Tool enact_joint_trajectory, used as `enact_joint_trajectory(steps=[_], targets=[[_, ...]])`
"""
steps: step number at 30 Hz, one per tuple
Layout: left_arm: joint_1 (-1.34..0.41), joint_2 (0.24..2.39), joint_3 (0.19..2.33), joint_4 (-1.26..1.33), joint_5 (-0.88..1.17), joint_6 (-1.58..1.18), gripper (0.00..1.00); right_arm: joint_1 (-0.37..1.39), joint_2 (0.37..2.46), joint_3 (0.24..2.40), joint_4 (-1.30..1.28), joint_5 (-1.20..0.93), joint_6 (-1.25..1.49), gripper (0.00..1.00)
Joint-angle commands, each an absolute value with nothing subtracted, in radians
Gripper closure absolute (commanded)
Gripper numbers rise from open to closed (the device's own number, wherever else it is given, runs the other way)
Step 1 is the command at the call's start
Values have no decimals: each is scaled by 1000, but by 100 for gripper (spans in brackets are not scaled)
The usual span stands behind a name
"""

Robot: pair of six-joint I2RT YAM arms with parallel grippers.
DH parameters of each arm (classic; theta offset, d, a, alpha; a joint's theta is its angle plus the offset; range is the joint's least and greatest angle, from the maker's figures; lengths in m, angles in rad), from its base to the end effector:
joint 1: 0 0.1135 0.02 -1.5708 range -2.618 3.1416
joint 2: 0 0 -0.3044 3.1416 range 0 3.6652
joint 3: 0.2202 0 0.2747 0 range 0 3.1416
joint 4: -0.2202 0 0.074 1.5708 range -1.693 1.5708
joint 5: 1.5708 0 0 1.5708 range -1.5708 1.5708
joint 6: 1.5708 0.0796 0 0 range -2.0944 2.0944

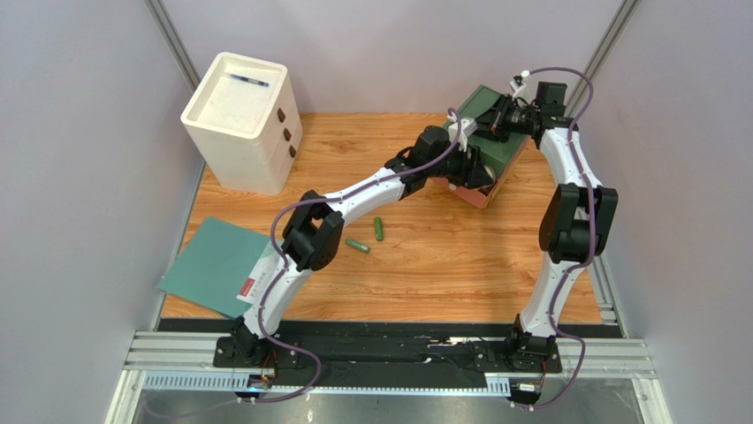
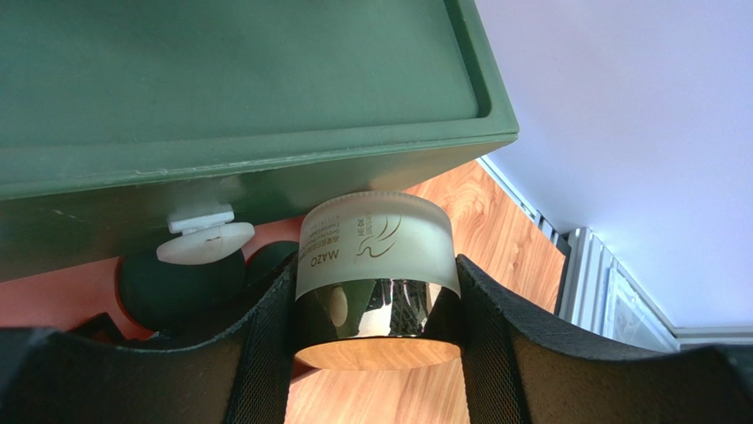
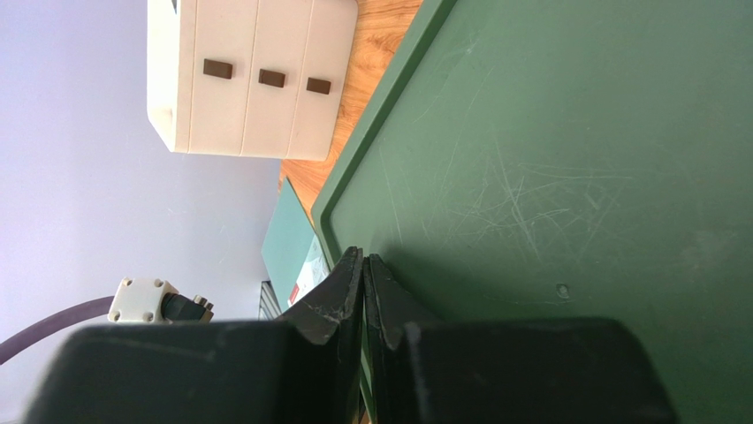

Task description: Organize the makeup

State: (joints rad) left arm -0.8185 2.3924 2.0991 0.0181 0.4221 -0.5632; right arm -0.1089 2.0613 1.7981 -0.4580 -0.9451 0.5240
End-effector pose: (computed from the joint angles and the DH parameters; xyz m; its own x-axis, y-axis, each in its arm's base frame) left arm 0.4258 -0.5027 0.2609 -0.6564 -0.0114 -0.7543 0.6918 0.3896 -0.6079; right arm 0.5323 0.0067 0.2906 -0.8392 0.3865 -0.3825 -0.1404 0.5255 0.8392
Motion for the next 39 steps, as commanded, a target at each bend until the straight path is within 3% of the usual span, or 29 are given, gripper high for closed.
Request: enact_joint_trajectory(steps=[1, 3, 6, 8, 9, 14, 15, 25, 29, 30, 32, 33, 39], targets=[[-811, 2410, 2137, 97, 339, -555, 67, -97, 2273, 1652, -646, -742, 419, 90], [-813, 2413, 2152, 69, 324, -549, 52, -97, 2273, 1649, -646, -742, 419, 90], [-813, 2411, 2157, 29, 324, -532, 38, -97, 2275, 1649, -646, -742, 417, 90], [-811, 2401, 2152, 15, 316, -517, 35, -98, 2273, 1648, -646, -742, 417, 90], [-811, 2396, 2149, 11, 313, -505, 27, -98, 2272, 1647, -646, -742, 416, 90], [-810, 2349, 2114, 3, 278, -463, 21, -103, 2273, 1644, -644, -742, 417, 90], [-810, 2333, 2106, 3, 270, -451, 7, -103, 2273, 1644, -644, -742, 417, 90], [-802, 2261, 2102, 29, 253, -361, 8, -104, 2269, 1635, -643, -741, 416, 90], [-796, 2169, 2063, 20, 247, -290, 20, -104, 2269, 1638, -643, -739, 417, 90], [-792, 2152, 2047, 17, 253, -278, 42, -104, 2269, 1638, -643, -739, 416, 90], [-781, 2099, 1984, 3, 270, -293, 76, -104, 2270, 1643, -644, -738, 417, 90], [-766, 2082, 1958, 5, 285, -323, 100, -104, 2272, 1643, -644, -739, 417, 90], [-712, 1964, 1686, -16, 327, -573, 100, -106, 2275, 1646, -646, -738, 417, 90]])
